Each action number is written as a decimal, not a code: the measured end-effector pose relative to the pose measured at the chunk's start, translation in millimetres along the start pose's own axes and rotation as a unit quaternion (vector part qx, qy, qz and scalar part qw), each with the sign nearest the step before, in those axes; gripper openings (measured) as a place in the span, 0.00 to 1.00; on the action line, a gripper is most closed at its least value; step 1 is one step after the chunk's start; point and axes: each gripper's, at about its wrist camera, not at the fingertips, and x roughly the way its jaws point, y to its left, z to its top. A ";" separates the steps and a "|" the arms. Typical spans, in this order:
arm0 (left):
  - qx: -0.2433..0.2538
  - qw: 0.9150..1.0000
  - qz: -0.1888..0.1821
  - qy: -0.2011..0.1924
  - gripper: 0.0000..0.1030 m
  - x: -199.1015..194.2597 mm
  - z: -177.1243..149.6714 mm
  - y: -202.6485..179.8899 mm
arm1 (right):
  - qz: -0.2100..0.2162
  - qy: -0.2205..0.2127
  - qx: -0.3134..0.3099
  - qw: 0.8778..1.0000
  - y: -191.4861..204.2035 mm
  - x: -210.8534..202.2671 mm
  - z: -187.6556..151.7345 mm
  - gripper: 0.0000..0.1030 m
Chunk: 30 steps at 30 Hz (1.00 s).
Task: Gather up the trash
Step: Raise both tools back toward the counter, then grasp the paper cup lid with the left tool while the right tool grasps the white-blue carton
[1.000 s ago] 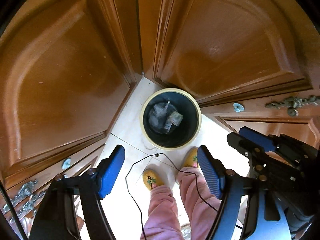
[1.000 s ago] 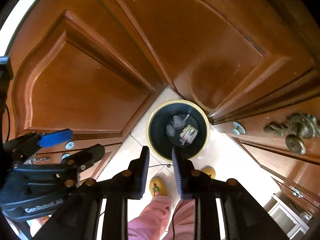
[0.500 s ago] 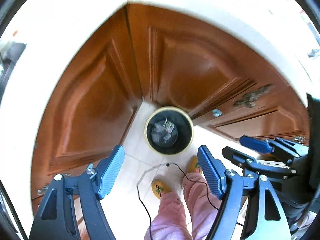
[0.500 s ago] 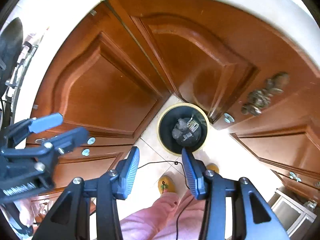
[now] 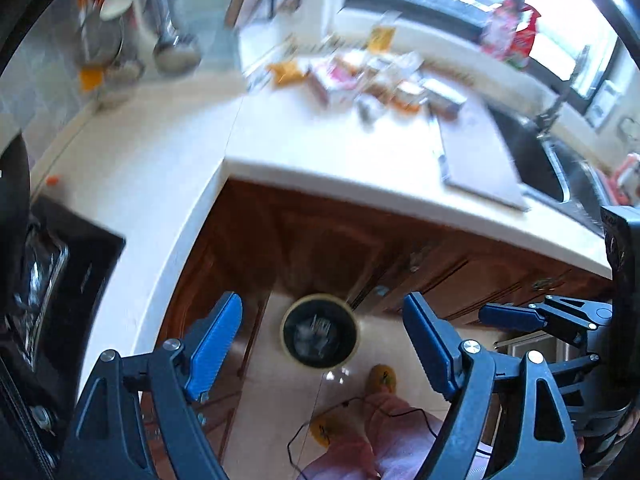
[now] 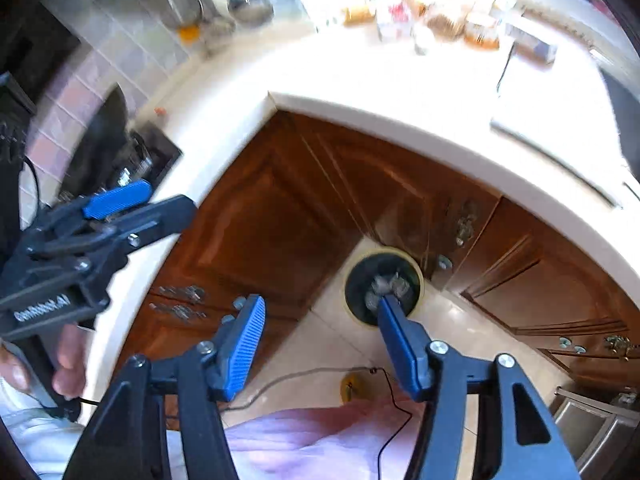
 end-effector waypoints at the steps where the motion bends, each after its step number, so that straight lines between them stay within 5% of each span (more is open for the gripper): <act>1: 0.008 1.000 -0.005 -0.011 0.79 -8.8 2.7 -5.1 | -0.004 -0.016 -0.003 1.000 2.5 -9.5 -1.8 0.58; 7: 0.036 0.996 -0.028 -0.074 0.84 -52.1 17.4 -33.6 | -0.040 -0.142 -0.030 0.989 15.8 -87.1 -9.9 0.58; 16: 0.059 0.984 -0.063 -0.153 0.89 -101.3 55.6 -66.7 | -0.097 -0.269 -0.030 0.958 12.1 -179.7 -4.0 0.58; 24: 0.055 0.980 -0.059 -0.184 0.94 -99.9 100.5 -88.9 | -0.178 -0.277 -0.087 0.940 -9.3 -205.7 42.6 0.58; 30: 0.038 0.983 -0.031 -0.175 0.96 -67.6 146.2 -106.8 | -0.144 -0.265 -0.074 0.951 -72.6 -203.5 100.4 0.58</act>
